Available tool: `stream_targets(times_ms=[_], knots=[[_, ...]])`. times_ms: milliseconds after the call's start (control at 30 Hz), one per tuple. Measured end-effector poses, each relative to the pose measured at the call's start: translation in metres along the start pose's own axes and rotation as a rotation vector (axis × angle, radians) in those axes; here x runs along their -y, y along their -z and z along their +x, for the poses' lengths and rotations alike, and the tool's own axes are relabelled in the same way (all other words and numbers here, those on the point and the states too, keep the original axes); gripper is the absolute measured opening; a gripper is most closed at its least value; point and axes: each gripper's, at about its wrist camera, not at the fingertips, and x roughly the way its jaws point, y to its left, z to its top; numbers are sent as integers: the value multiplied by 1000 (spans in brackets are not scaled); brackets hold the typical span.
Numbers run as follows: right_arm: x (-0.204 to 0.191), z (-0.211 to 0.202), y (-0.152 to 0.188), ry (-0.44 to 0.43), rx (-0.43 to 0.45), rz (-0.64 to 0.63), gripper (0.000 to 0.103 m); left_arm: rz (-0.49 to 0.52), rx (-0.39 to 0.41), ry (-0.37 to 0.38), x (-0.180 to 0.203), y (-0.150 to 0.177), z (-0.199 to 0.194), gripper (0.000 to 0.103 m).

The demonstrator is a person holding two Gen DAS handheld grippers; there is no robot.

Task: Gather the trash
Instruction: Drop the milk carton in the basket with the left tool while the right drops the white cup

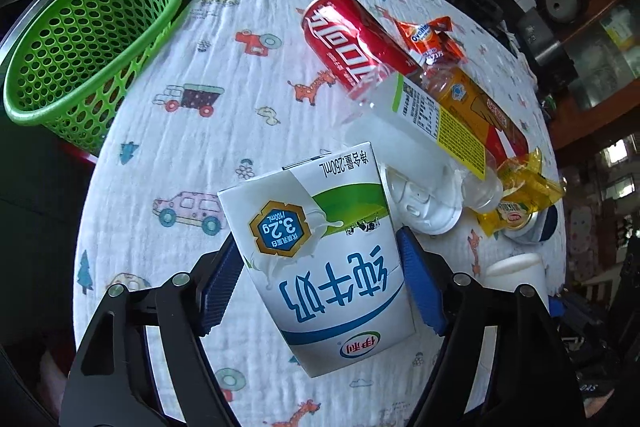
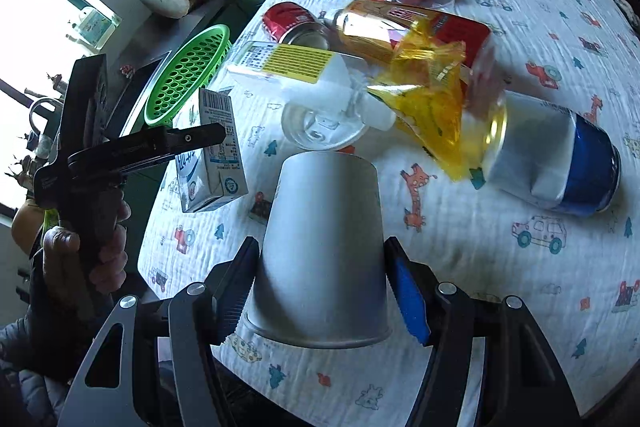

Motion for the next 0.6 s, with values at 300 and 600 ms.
stream_targets(times_ms=[300,600], knots=[[-52,22,-43,-45,-4,-89,62,-65,139,-25,-72,-34,-64,71],[-111,56,-103,-89,4,-146,62,-158,229,-166,-178,-118,-85,70]])
